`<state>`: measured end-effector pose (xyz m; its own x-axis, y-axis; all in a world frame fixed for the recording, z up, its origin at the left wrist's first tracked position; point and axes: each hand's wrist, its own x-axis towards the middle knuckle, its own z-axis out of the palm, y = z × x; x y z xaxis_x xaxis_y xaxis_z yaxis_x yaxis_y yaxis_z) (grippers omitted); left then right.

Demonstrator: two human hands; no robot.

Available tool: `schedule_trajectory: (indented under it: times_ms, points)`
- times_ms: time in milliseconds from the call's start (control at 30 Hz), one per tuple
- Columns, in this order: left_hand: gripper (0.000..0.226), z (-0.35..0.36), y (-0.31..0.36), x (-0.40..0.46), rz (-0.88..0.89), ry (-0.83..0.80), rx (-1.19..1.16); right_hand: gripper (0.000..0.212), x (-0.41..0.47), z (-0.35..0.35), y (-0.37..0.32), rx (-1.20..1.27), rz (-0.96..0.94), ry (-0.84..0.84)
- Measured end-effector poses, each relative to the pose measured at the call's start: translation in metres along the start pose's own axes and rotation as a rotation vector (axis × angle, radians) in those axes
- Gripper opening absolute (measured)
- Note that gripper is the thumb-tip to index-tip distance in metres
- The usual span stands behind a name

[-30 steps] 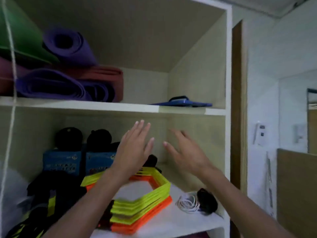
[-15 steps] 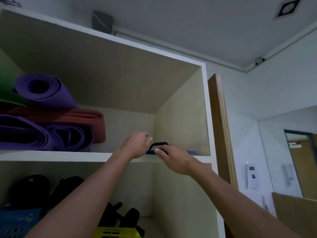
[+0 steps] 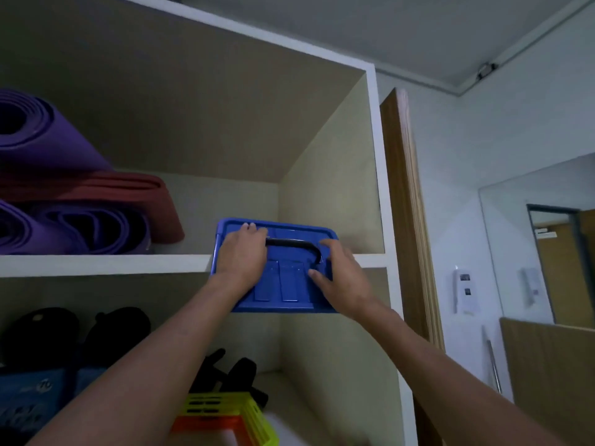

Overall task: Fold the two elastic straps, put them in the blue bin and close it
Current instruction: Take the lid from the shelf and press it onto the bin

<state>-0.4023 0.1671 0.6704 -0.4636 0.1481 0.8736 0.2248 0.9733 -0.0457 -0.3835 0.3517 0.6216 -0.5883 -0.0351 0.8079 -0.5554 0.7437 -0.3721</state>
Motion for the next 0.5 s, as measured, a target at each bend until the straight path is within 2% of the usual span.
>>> schedule_trajectory:
  times_ms: [67,200,367,500]
  points:
    - [0.025,0.001,0.001,-0.015,0.019,0.098,-0.002,0.055,-0.005,0.01,-0.003,0.001,-0.018,0.06]
    - [0.03,0.006,0.002,-0.082,0.019,0.093,-0.037,0.045,-0.045,0.039,-0.009,0.097,-0.038,0.054]
    - [0.037,0.013,-0.029,-0.212,-0.124,-0.018,-0.096,0.045,-0.147,0.104,-0.018,0.114,-0.063,-0.067]
    - [0.044,0.023,-0.058,-0.347,-0.265,-0.205,-0.137,0.047,-0.256,0.166,-0.026,0.13,-0.002,-0.263]
